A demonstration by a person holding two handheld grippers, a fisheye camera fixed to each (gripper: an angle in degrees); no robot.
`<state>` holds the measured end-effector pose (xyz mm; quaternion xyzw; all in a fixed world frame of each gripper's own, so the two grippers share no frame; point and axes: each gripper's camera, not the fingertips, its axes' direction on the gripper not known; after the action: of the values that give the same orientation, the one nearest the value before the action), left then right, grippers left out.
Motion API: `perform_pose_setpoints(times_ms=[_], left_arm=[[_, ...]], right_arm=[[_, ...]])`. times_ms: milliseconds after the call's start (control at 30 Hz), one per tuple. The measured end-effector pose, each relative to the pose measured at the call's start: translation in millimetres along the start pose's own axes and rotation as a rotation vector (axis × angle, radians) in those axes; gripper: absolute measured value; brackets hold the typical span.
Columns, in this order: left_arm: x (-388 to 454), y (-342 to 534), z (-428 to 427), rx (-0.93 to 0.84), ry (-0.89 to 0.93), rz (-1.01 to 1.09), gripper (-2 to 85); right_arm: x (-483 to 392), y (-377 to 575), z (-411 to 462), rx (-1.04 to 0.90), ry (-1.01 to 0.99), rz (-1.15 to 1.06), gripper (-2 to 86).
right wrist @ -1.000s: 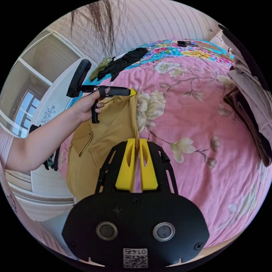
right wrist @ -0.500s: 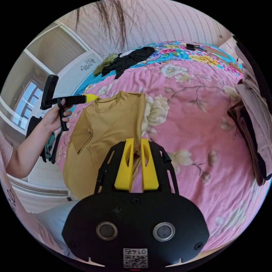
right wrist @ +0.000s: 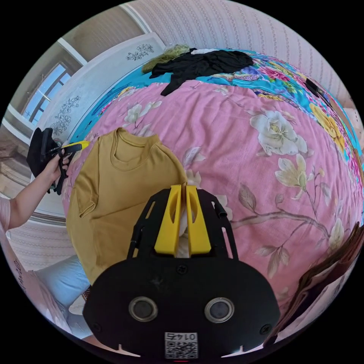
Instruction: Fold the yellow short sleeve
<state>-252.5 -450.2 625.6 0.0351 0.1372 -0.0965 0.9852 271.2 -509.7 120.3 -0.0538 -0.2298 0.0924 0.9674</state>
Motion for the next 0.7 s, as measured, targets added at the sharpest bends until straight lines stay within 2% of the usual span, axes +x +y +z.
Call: perform_pose_setpoints(times_ms=[100,167,333,500,700], left_arm=[[-1,-22,7,-0.070,0.105,0.006,9.3],[-2,-29,14,-0.167,0.061,-0.012,0.5],[1,-55,-24,-0.123,0.062,-0.030,-0.8],[15,-80,-97,0.046,0.167,-0.029,-1.0],[44,-31,-172,0.067,0.185,0.085,-1.0]], right_arm=[[6,-6,-4,-0.006,-0.047,0.028,1.4],[4,-12,-8,-0.019,-0.011,0.017,1.1],[15,-23,-29,0.013,-0.029,0.085,0.6],[27,-26,-76,0.150,-0.033,0.136,0.5],[1,17,-111,0.204,-0.068,0.083,0.5]])
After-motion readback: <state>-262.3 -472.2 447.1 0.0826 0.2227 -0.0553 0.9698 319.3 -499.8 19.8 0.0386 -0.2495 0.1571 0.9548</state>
